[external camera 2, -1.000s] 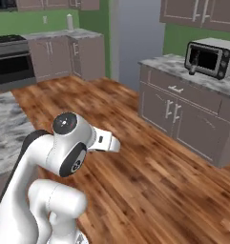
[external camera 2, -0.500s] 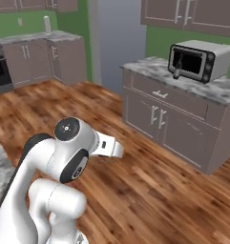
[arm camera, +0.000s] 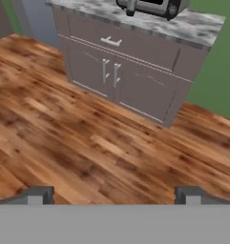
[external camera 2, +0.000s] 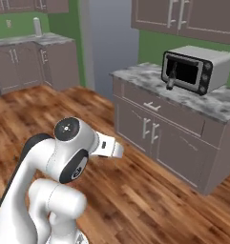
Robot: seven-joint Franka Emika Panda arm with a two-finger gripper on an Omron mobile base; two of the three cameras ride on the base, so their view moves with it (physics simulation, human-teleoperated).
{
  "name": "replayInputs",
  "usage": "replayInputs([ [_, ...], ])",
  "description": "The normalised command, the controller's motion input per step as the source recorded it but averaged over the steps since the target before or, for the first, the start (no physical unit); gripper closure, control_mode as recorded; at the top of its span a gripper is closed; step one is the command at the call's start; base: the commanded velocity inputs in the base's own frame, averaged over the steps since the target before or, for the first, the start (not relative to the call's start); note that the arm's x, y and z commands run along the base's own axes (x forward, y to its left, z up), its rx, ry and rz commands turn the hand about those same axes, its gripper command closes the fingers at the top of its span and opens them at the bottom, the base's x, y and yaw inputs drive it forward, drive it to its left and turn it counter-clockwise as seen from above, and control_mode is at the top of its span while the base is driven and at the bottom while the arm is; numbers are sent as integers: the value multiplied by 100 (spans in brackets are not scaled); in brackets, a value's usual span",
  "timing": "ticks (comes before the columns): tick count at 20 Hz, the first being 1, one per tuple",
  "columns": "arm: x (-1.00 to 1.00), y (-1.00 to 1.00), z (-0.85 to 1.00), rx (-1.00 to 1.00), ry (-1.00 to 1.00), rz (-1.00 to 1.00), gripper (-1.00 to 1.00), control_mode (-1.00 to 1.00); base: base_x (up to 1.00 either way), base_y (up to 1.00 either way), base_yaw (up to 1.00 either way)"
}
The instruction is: There is a wine glass and glass cup on the dining counter. Place the wine bottle next to the wine glass and the juice bottle next to the glass cup.
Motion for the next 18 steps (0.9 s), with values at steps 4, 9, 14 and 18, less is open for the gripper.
replayInputs([
  [4, 0, 0, 0, 0, 0, 0, -100, 100, 92, -26, 0],
  [9, 0, 0, 0, 0, 0, 0, -100, 100, 88, -26, 0],
  [14, 0, 0, 0, 0, 0, 0, -100, 100, 78, -13, -14],
  [18, 0, 0, 0, 0, 0, 0, -100, 100, 49, 15, -56],
])
